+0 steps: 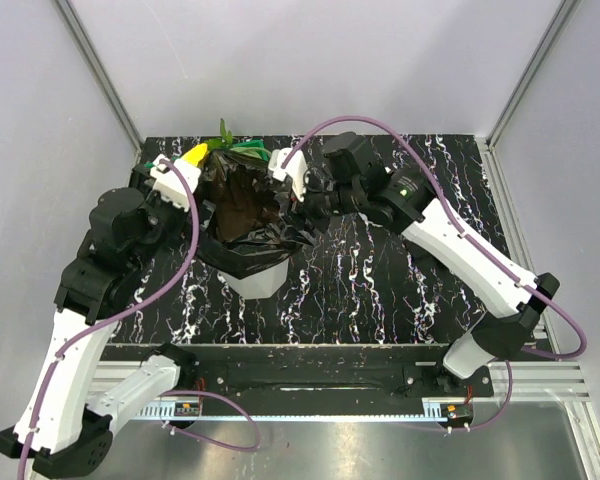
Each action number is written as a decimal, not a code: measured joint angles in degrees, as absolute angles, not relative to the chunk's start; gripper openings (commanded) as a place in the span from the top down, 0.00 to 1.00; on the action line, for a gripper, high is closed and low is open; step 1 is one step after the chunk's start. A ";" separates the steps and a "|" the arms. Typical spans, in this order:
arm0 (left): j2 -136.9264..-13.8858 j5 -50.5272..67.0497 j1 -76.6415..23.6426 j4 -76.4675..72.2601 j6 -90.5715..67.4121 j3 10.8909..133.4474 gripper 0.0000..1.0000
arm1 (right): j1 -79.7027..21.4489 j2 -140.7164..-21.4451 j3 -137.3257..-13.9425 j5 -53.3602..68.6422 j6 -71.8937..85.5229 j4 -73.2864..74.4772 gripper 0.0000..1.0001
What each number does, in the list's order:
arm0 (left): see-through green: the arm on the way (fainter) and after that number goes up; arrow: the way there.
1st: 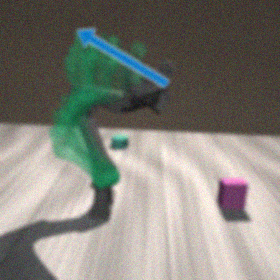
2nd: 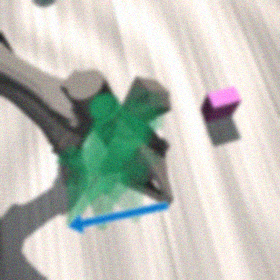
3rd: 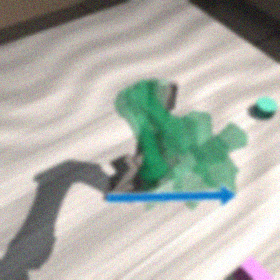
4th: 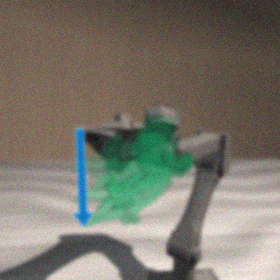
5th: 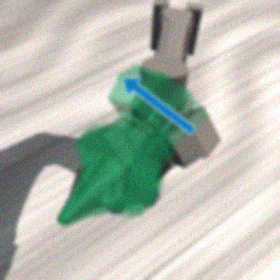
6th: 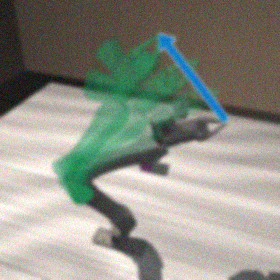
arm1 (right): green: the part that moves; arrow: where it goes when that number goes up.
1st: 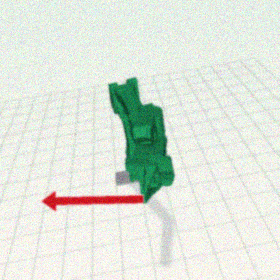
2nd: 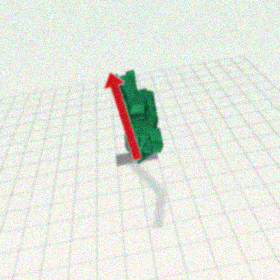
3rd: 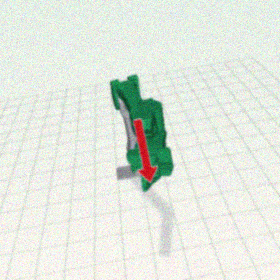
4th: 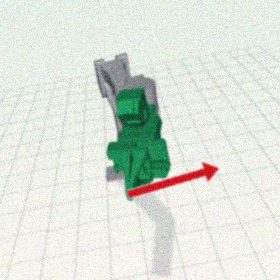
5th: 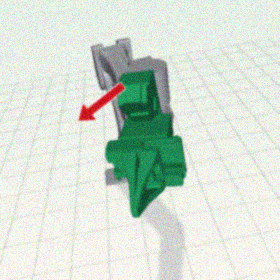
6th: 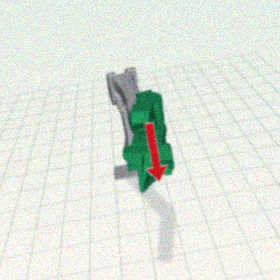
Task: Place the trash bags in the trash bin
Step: Place the trash bag in the trash bin.
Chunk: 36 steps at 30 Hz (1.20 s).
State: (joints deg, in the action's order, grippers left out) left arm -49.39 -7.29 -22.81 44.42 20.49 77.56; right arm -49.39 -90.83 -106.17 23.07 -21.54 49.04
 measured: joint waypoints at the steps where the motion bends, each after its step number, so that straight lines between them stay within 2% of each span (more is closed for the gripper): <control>1: -48.62 -7.29 -22.00 44.84 20.38 76.66 0.01 | -49.23 -90.83 -106.83 23.11 -21.37 49.17 0.30; 9: -45.34 -7.18 -18.37 46.87 17.10 75.37 0.01 | -42.35 -90.89 -108.79 25.41 -16.49 47.83 0.29; 16: -43.66 -11.70 -15.44 44.53 17.02 73.56 0.01 | -34.52 -93.47 -108.81 26.79 -10.26 44.49 0.30; 21: -43.79 -11.90 -4.67 41.71 18.33 66.39 0.01 | -34.09 -96.79 -108.68 25.12 -7.57 43.59 0.31; 26: -47.81 -5.23 9.78 39.20 18.61 60.88 0.01 | -34.11 -98.78 -108.20 23.42 -6.11 42.22 0.33; 36: -49.50 5.48 11.79 36.25 17.45 55.59 0.01 | -34.13 -100.57 -101.27 23.09 -4.75 38.81 0.34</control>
State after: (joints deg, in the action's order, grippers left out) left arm -49.50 5.48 11.79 36.25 17.45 55.59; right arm -34.13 -100.57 -101.27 23.09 -4.75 38.81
